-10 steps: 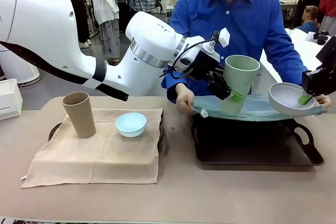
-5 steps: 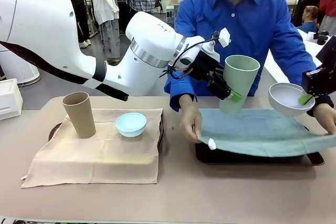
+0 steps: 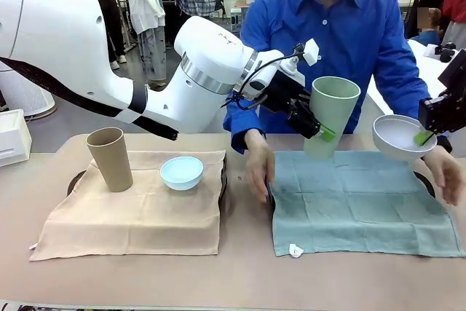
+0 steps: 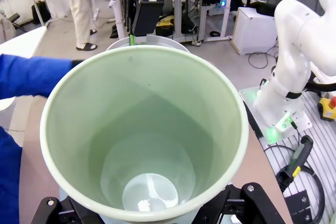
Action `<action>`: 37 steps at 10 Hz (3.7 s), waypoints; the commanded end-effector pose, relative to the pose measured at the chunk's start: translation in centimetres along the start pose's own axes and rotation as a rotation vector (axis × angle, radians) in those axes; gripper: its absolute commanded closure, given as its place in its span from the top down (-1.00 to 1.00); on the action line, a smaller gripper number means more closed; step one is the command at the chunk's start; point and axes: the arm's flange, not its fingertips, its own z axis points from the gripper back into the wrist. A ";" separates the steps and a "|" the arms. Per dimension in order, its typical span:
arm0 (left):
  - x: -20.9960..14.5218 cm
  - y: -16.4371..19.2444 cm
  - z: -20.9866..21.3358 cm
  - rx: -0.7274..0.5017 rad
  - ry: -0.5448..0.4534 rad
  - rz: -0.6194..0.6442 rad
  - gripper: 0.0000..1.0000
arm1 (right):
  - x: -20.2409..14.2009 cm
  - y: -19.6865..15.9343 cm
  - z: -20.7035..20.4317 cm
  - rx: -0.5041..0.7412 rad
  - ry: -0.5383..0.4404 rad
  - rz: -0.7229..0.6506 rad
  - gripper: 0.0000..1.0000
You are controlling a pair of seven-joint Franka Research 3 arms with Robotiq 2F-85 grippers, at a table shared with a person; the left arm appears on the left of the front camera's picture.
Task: Set up a tray with a mat and arrange the tableware.
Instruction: Place the Picnic Bowl and Reusable plastic cup back onto the Handle tray in front of the human's position.
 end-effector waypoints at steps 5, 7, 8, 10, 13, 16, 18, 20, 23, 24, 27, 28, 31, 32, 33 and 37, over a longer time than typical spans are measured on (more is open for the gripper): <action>0.2 0.1 0.1 -0.008 -0.006 -0.017 -1.00 | -0.1 0.1 0.0 -0.006 -0.001 0.002 -1.00; 0.2 0.1 0.1 -0.008 -0.006 -0.017 -1.00 | -0.1 0.1 0.0 -0.006 -0.001 0.002 -1.00; 0.2 0.1 0.1 -0.008 -0.006 -0.017 -1.00 | -0.1 0.1 0.0 -0.006 -0.001 0.002 -1.00; 0.2 0.1 0.1 -0.008 -0.006 -0.017 -1.00 | -0.1 0.1 0.0 -0.006 -0.001 0.002 -1.00; 0.2 0.1 0.1 -0.008 -0.006 -0.017 -1.00 | -0.1 0.1 0.0 -0.006 -0.001 0.002 -1.00; 0.2 0.1 0.1 -0.008 -0.006 -0.017 -1.00 | -0.1 0.1 0.0 -0.006 -0.001 0.002 -1.00; 0.2 0.1 0.1 -0.008 -0.006 -0.017 -1.00 | -0.1 0.1 0.0 -0.006 -0.001 0.002 -1.00; 0.2 0.1 0.1 -0.008 -0.006 -0.017 -1.00 | -0.1 0.1 0.0 -0.006 -0.001 0.002 -1.00; 0.0 0.0 0.0 0.000 0.000 0.000 0.70 | 0.0 0.0 0.0 0.000 0.000 0.000 -0.90; -1.7 0.7 -0.8 -0.041 -0.037 -0.019 0.70 | 1.1 -0.7 -2.2 -0.001 0.059 -0.025 -0.90; -5.0 1.2 -2.3 -0.084 -0.119 -0.065 0.70 | 3.1 -1.9 -7.4 0.001 0.147 -0.045 -0.90; -6.1 1.5 -2.9 -0.095 -0.121 -0.055 0.70 | 3.4 -2.1 -8.8 0.007 0.162 -0.039 -0.90; -9.1 2.6 -4.9 -0.130 -0.125 -0.018 0.70 | 4.6 -3.2 -12.1 0.005 0.190 -0.046 -0.90; -10.0 2.9 -5.7 -0.141 -0.126 -0.006 0.70 | 4.8 -3.6 -12.8 -0.004 0.173 -0.041 -0.90; -10.7 3.4 -6.2 -0.145 -0.132 -0.018 0.70 | 5.1 -4.0 -13.4 -0.025 0.151 -0.037 -0.90; -11.7 4.2 -7.7 -0.154 -0.141 -0.046 0.70 | 6.1 -4.7 -15.6 -0.042 0.108 -0.029 -0.90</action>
